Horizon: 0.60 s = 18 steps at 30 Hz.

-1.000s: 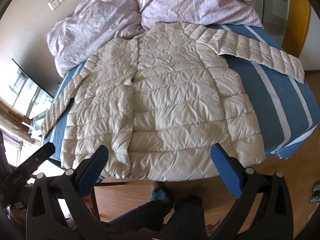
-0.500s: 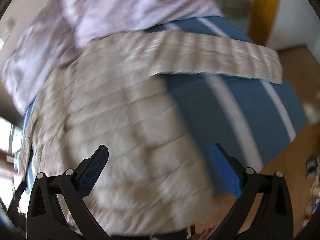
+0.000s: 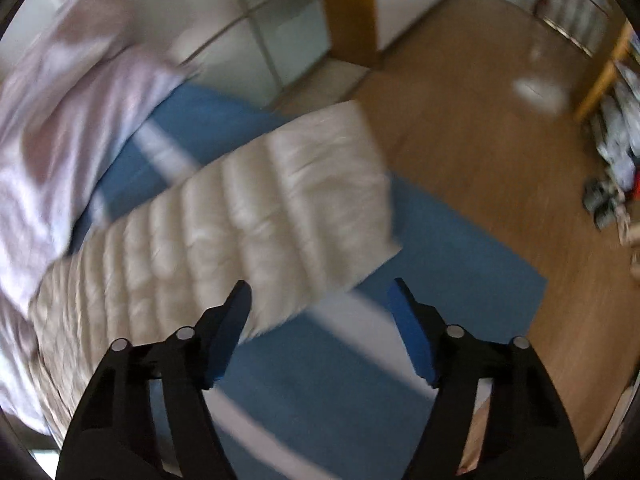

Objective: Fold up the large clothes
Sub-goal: 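Grasp the cream jacket's sleeve cuff with the right gripper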

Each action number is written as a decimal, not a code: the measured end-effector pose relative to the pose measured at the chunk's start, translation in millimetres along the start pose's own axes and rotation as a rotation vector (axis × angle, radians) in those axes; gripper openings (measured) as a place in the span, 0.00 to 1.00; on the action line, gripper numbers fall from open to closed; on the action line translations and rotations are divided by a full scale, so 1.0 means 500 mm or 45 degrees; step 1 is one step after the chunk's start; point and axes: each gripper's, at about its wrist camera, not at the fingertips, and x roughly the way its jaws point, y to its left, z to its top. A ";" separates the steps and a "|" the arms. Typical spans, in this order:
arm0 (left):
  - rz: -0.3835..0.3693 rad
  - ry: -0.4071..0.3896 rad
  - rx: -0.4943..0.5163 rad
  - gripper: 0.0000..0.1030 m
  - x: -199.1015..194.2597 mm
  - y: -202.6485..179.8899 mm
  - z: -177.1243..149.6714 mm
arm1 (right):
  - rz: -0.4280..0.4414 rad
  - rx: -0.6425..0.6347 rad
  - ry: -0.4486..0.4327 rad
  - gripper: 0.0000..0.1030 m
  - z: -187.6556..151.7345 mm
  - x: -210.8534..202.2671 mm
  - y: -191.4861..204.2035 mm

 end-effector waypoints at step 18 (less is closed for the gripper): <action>0.082 -0.010 -0.054 0.98 0.004 0.052 0.015 | 0.016 -0.087 -0.131 0.08 0.026 0.000 0.052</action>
